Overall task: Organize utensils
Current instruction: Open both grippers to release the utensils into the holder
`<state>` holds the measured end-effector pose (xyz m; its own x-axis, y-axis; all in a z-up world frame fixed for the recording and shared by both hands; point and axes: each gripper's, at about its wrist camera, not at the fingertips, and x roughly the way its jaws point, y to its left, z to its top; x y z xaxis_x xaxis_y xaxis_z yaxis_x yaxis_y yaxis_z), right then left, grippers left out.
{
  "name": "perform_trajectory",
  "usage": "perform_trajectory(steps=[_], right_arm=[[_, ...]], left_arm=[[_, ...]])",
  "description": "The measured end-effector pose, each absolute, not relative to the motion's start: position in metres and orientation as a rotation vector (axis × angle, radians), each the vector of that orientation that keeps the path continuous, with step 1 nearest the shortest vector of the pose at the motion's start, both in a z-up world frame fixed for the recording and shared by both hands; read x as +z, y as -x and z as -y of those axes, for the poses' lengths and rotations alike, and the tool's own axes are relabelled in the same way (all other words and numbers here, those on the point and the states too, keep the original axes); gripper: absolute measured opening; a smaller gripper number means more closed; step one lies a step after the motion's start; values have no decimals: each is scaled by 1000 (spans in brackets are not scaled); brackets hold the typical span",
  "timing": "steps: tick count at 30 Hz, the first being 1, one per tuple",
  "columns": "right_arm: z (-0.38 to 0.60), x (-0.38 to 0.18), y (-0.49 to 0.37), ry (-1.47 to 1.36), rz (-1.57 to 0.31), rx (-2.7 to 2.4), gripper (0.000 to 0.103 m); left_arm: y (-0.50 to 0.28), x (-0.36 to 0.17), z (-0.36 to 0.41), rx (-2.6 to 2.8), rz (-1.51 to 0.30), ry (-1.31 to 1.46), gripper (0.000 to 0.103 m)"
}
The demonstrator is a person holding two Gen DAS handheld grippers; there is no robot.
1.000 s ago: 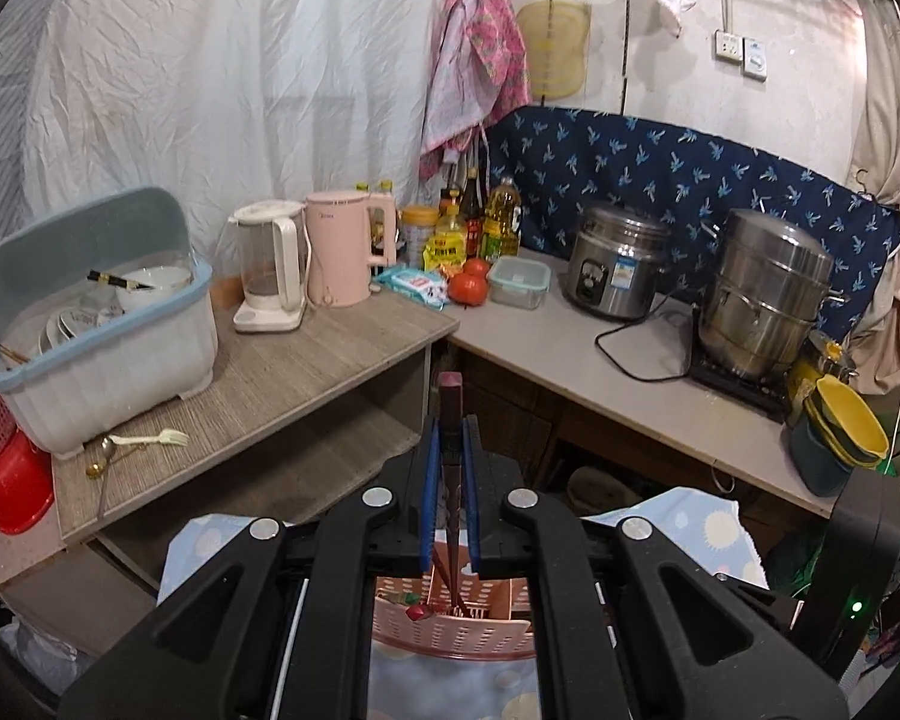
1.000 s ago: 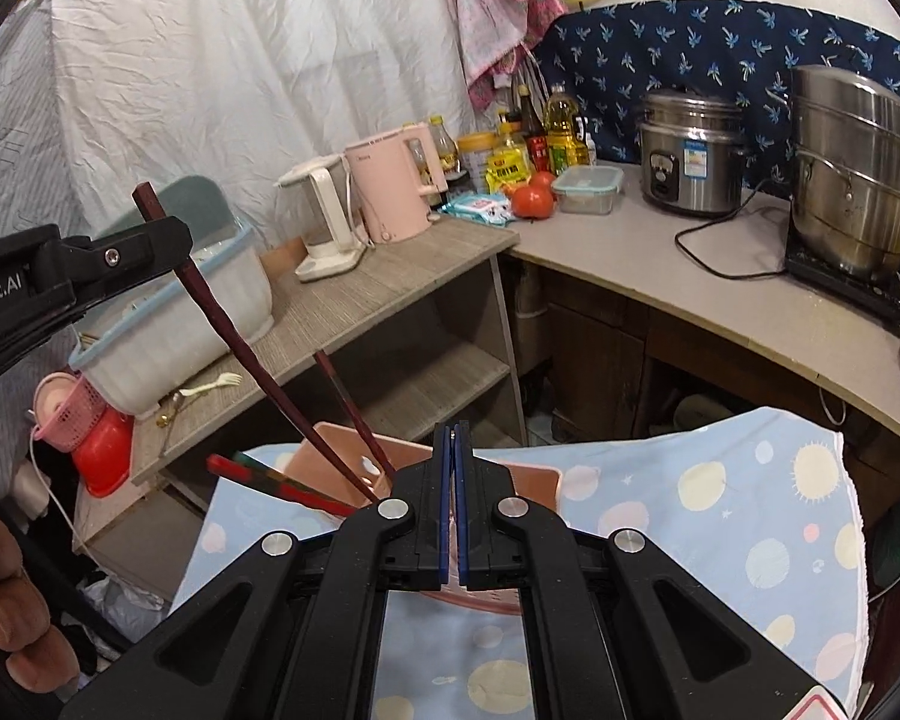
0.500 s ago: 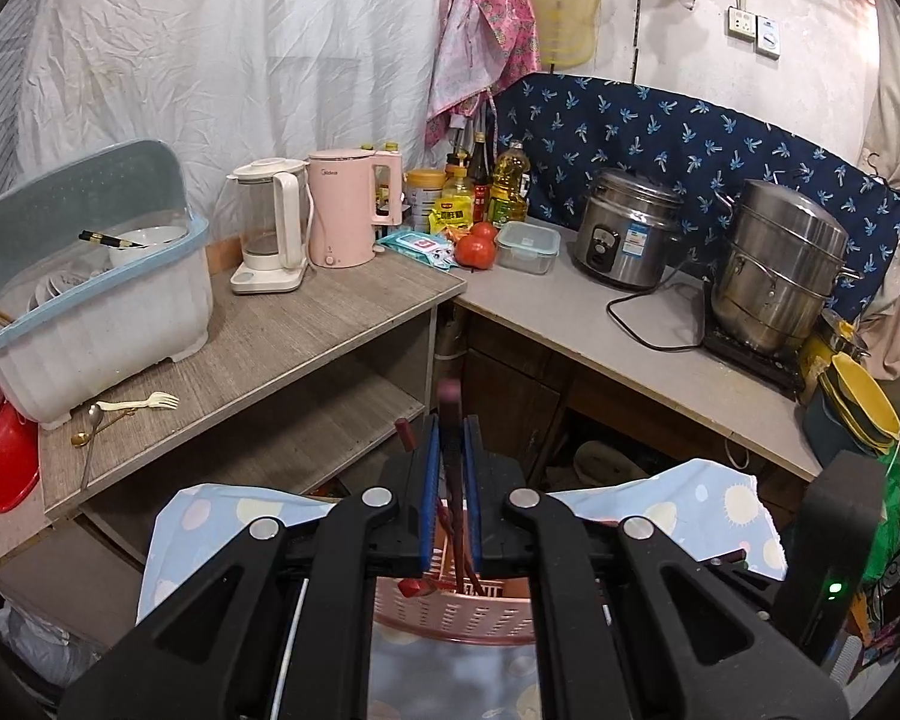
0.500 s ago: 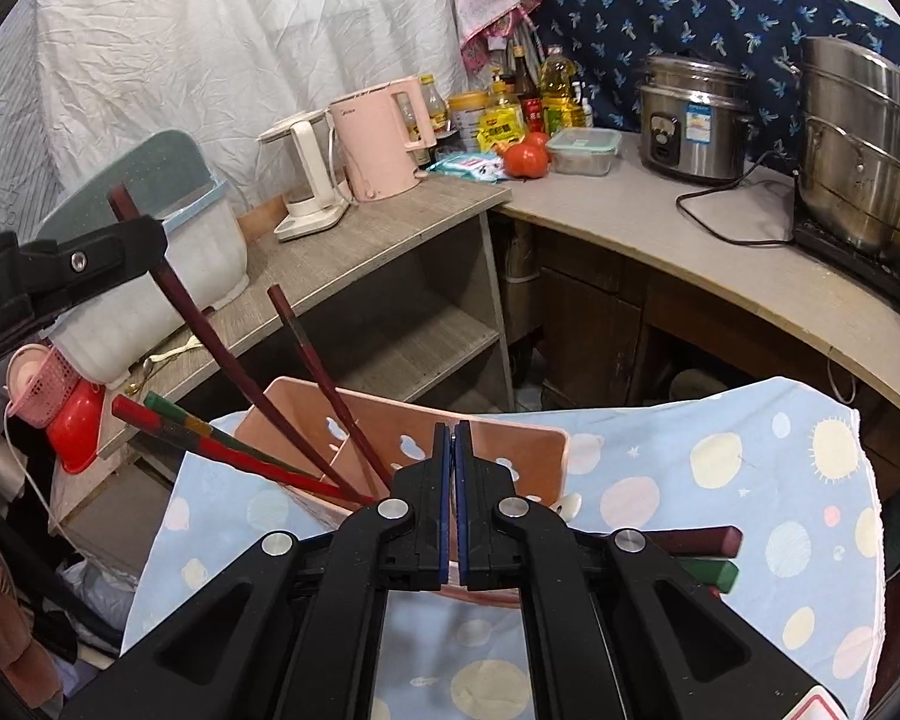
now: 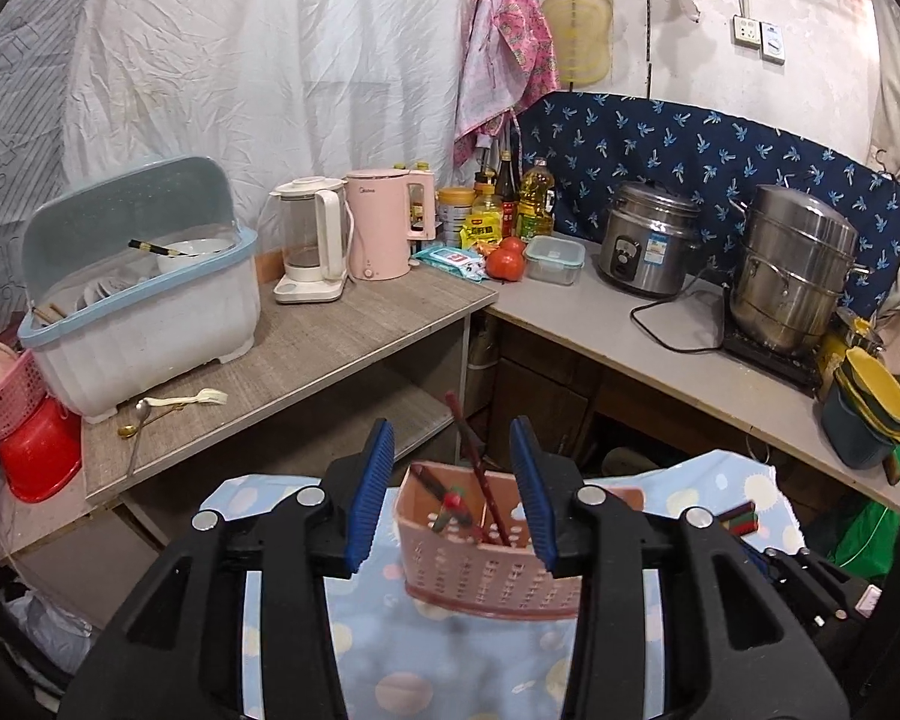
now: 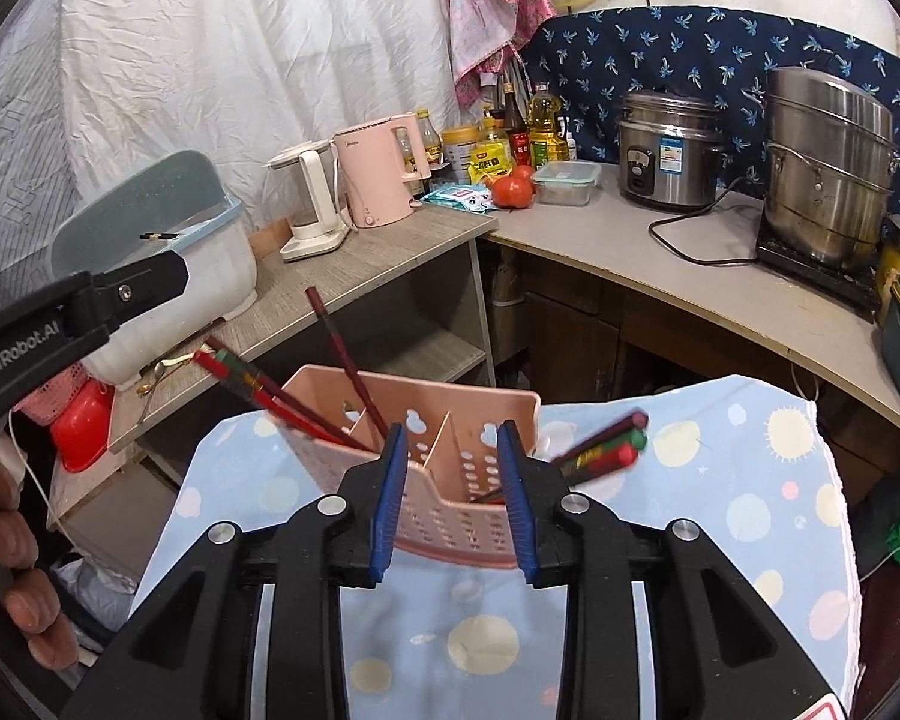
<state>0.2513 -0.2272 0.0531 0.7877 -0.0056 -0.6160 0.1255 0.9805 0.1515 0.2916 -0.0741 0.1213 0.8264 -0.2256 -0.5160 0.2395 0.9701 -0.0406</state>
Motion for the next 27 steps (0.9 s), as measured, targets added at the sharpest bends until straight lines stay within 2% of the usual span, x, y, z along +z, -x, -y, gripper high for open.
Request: perform_trajectory(steps=[6,14,19,27], right_arm=[[215,51,-216,-149,-649,-104,33],[205,40,-173,-144,-670,-137,43],[203,34,-152,-158,-691,-144,52],[198,24,-122,-148,-712,-153,62]], left_arm=[[-262,103,66,-193,-573,-59,38],[-227,74,59,-180,-632,-85,39],[-205,58,56,-184,-663,-88,48],[-174,48,57,-167,-658,-109,72]])
